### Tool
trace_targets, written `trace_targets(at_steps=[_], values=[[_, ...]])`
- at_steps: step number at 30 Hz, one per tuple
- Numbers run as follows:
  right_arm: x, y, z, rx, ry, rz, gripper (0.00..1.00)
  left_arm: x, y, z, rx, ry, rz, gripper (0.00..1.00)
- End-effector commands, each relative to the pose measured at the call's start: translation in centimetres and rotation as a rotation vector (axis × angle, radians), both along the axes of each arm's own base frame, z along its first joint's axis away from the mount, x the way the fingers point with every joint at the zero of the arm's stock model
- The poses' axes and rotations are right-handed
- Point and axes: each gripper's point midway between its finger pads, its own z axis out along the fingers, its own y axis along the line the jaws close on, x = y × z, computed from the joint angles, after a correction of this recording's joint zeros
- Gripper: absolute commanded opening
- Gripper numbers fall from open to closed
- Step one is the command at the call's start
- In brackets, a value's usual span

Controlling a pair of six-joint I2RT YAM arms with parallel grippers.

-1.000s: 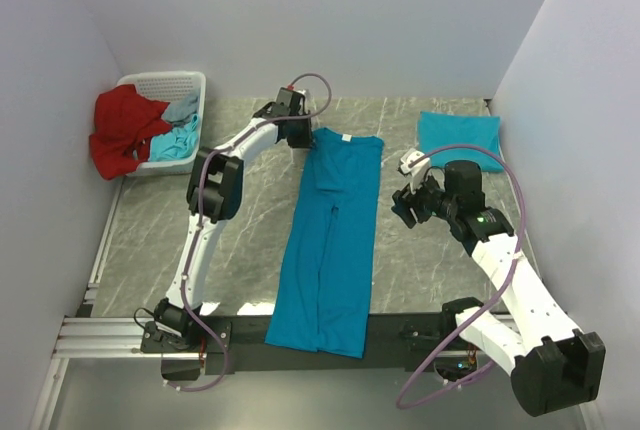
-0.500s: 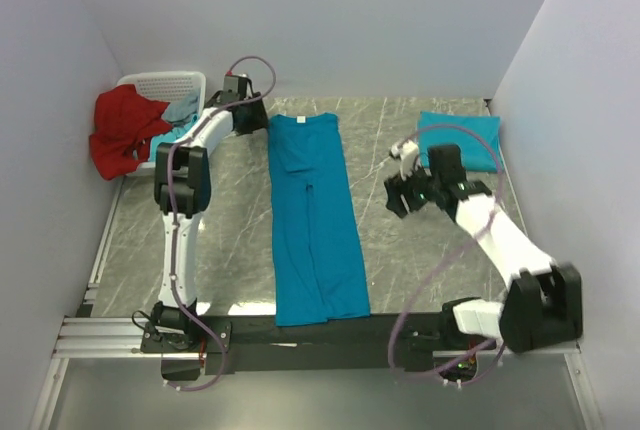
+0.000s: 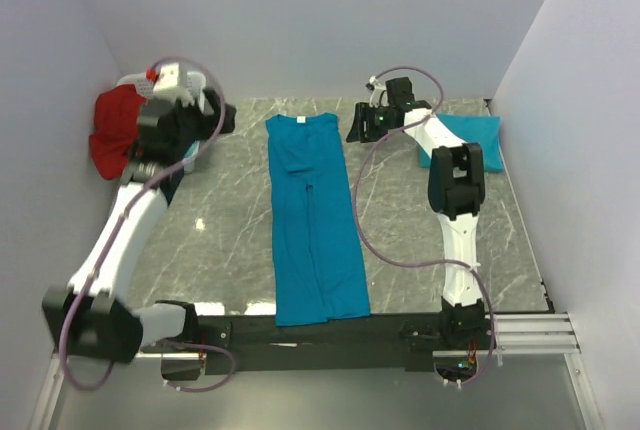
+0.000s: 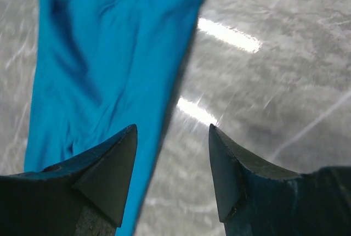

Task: Fold and stack the t-shirts
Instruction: Fold the tshirt

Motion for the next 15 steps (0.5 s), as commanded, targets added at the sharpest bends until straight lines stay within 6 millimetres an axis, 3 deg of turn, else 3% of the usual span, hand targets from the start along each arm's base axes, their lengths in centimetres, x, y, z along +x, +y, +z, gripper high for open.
trace_targets(at_steps=[1, 3, 5, 6, 15], values=[[1.5, 1.6, 1.2, 0.071, 0.083, -0.107, 0.62, -4.3, -1.5, -5.3, -0.008, 0.038, -0.130, 0.99], [2.7, 1.8, 0.3, 0.066, 0.081, -0.151, 0.62, -5.8, -1.3, -7.1, 0.025, 0.057, -0.144, 0.99], [3.3, 2.2, 0.3, 0.089, 0.084, -0.155, 0.62, -6.6, -0.9, -7.0, 0.061, 0.052, -0.142, 0.99], [3.2, 2.5, -1.0, 0.087, 0.111, -0.153, 0.61, -7.0, -0.8, -7.5, 0.065, 0.069, -0.140, 0.99], [2.6, 4.5, -4.0, 0.136, 0.209, -0.135, 0.50, -6.9, -1.9, -7.4, 0.040, 0.070, -0.199, 0.97]])
